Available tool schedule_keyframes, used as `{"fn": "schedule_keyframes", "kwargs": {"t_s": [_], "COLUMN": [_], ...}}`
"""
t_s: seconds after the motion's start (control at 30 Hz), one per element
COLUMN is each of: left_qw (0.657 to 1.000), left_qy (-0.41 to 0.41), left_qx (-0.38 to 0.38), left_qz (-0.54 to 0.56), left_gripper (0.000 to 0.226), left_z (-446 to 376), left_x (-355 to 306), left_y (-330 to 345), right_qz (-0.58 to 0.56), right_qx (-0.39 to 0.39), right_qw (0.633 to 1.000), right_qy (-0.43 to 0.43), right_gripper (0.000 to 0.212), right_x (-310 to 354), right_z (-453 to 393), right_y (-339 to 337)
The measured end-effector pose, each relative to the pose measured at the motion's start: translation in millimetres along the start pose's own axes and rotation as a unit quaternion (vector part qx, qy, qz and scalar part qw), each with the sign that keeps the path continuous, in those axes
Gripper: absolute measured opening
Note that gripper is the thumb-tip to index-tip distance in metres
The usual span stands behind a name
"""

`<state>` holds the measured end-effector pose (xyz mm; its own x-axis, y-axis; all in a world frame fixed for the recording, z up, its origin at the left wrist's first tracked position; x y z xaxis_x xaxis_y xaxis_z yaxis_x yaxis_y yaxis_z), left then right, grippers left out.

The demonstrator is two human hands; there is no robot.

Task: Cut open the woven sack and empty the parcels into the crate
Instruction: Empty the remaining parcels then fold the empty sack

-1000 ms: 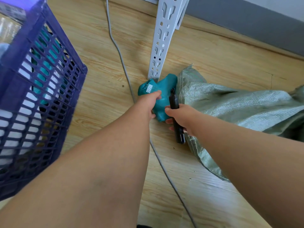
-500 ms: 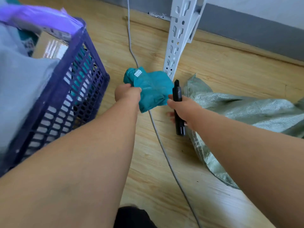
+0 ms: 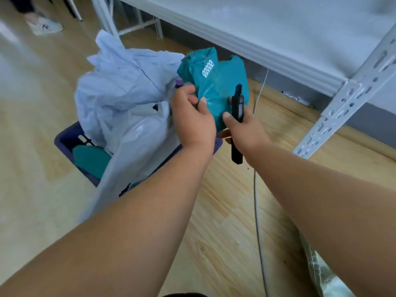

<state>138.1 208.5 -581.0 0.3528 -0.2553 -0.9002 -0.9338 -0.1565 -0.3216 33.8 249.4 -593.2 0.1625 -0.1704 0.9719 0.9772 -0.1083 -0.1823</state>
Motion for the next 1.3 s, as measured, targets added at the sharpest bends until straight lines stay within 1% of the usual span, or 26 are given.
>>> {"fn": "schedule_keyframes", "kwargs": {"t_s": [0.1,0.23,0.3,0.37,0.43,0.53,0.6,0.7,0.73,0.8,0.83,0.9,0.97,1.0,1.03,1.1,1.13,1.17,1.2,1.23,1.27,1.3], "left_qw": [0.997,0.988,0.981,0.979,0.980,0.978,0.976,0.976,0.977,0.973,0.973,0.982,0.989,0.988,0.984,0.979,0.976,0.970,0.963,0.960,0.966,0.973], "left_qy": [0.027,0.080,0.087,0.065,0.045,0.032,0.013,-0.025,-0.042,-0.079,-0.084,-0.072,-0.061,-0.061,-0.059,-0.066,-0.081,-0.101,-0.120,-0.132,-0.138,-0.149], "left_qx": [-0.016,-0.021,-0.025,-0.025,-0.045,-0.101,-0.135,-0.182,-0.182,-0.160,-0.144,-0.115,-0.059,-0.031,-0.010,0.014,0.032,0.056,0.082,0.086,0.052,0.002], "left_qz": [-0.073,-0.127,-0.169,-0.191,-0.188,-0.179,-0.168,-0.119,-0.102,-0.143,-0.159,-0.133,-0.122,-0.141,-0.166,-0.193,-0.200,-0.215,-0.228,-0.231,-0.214,-0.177], "left_gripper": [0.025,0.031,0.037,0.042,0.042,0.037,0.033,0.034,0.036,0.037,0.036,0.035,0.037,0.042,0.053,0.077,0.082,0.082,0.075,0.059,0.038,0.026], "left_z": [-17.8,-45.9,-58.4,-65.4,-62.9,-47.6,-37.2,-22.6,-18.3,-6.7,-1.9,3.5,2.8,1.0,-2.4,-11.3,-16.5,-21.7,-26.1,-28.1,-27.8,-24.8], "left_x": [-12.5,-36.4,-43.8,-44.4,-41.0,-33.3,-24.3,-10.2,-5.0,4.1,10.6,17.6,20.8,20.9,21.1,22.6,25.1,28.0,32.7,36.8,40.9,43.9], "left_y": [-27.8,-61.3,-80.3,-100.5,-121.1,-153.3,-177.5,-209.5,-215.6,-218.9,-217.6,-212.2,-203.1,-199.0,-195.9,-192.8,-191.6,-190.8,-190.0,-189.6,-190.8,-193.9], "right_qz": [-0.014,-0.008,-0.012,-0.016,-0.013,-0.012,-0.024,-0.034,-0.032,-0.003,0.014,0.027,-0.006,-0.031,-0.051,-0.053,-0.046,-0.043,-0.044,-0.047,-0.049,-0.045], "right_qx": [0.022,0.025,0.034,0.051,0.079,0.134,0.165,0.190,0.198,0.222,0.239,0.260,0.245,0.229,0.213,0.192,0.188,0.186,0.187,0.189,0.190,0.192], "right_qw": [0.999,0.999,0.999,0.998,0.996,0.991,0.986,0.981,0.980,0.975,0.971,0.965,0.969,0.973,0.976,0.980,0.981,0.982,0.981,0.981,0.981,0.980], "right_qy": [-0.018,-0.035,-0.031,-0.028,-0.028,-0.023,-0.018,-0.005,-0.004,-0.002,0.001,0.009,0.016,0.018,0.017,0.003,-0.004,-0.008,-0.009,-0.007,-0.005,-0.005], "right_gripper": [0.010,0.010,0.012,0.013,0.013,0.028,0.035,0.037,0.037,0.036,0.034,0.025,0.023,0.027,0.030,0.032,0.033,0.034,0.033,0.032,0.031,0.031], "right_x": [16.5,31.4,41.2,51.8,60.5,67.6,68.9,70.4,70.8,71.4,71.4,70.3,70.0,70.9,71.9,73.4,74.2,75.3,76.2,76.6,77.2,77.6], "right_z": [-6.5,-12.9,-13.7,-12.9,-9.7,-0.1,6.3,11.1,11.9,13.6,15.2,16.5,14.7,13.7,12.2,8.5,6.9,5.2,3.2,1.0,-1.2,-3.1], "right_y": [17.0,35.3,44.4,54.8,68.2,93.0,109.5,128.8,133.7,142.7,147.1,154.0,156.6,155.8,154.1,149.1,146.3,144.1,142.4,141.3,140.9,141.2]}}
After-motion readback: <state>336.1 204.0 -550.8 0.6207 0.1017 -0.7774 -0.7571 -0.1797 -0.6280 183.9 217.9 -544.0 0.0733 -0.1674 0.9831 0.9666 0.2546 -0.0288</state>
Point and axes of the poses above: each hand's wrist, its own z-axis away from the middle knuckle, its own y-axis out of the palm, x = y × z, the point moved 2 cm from there along -z, towards the middle knuckle, and after that the axes turned 14 degrees about x, right-handed, at the moved point
